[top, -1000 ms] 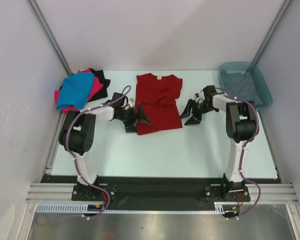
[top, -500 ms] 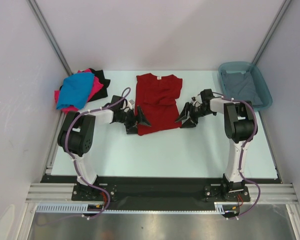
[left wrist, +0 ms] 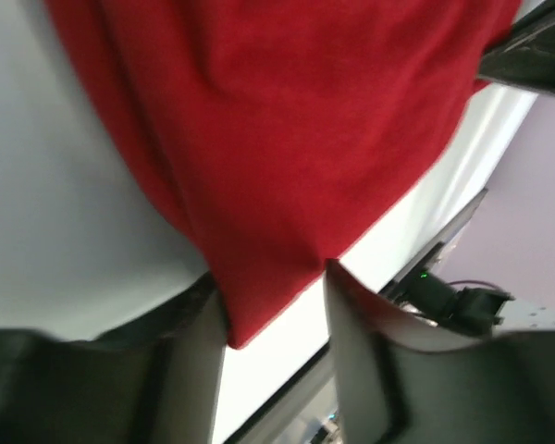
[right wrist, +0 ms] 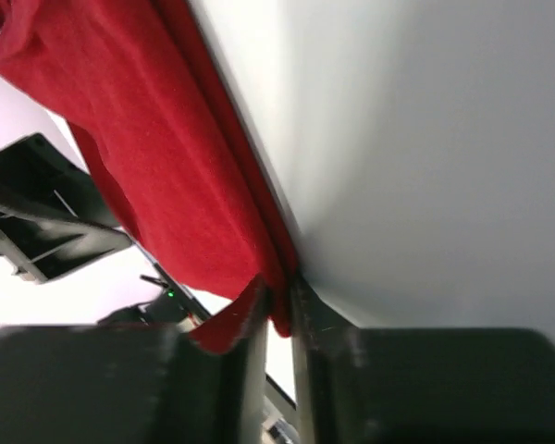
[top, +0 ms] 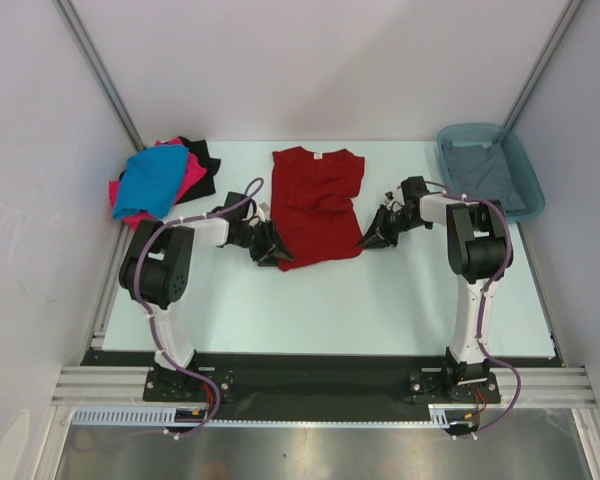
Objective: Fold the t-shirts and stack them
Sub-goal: Fold the tshirt
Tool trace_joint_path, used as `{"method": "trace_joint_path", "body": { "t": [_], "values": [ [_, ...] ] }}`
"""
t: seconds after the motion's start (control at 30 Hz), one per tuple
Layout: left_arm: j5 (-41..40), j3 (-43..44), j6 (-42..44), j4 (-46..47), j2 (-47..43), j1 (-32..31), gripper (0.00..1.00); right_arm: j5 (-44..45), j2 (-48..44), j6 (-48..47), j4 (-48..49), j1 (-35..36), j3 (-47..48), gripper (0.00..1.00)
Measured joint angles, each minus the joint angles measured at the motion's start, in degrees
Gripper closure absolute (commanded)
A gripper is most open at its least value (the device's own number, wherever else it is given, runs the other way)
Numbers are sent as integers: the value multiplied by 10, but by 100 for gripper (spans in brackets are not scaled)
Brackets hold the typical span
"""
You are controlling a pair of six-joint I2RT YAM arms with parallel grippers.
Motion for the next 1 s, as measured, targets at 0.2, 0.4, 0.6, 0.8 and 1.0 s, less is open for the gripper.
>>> {"method": "trace_joint_path", "body": {
  "t": [0.2,0.4,0.6,0.8,1.0],
  "values": [
    [-3,2,9,-11,18,0,94,1,3,1,0,0,0,100],
    [-3,8,28,-30,18,0,100,7,-17,-5,0,5,-24,100],
    [2,2,60,-75,2,0,100,25,-103,-21,-43,31,-106,100],
    [12,-26,85,-117,-40,0,99,52,-204,-25,-94,84,-159,100],
    [27,-70,100,-145,-84,-1,98,75,-275,-21,-142,106,-203,100]
  ]
}}
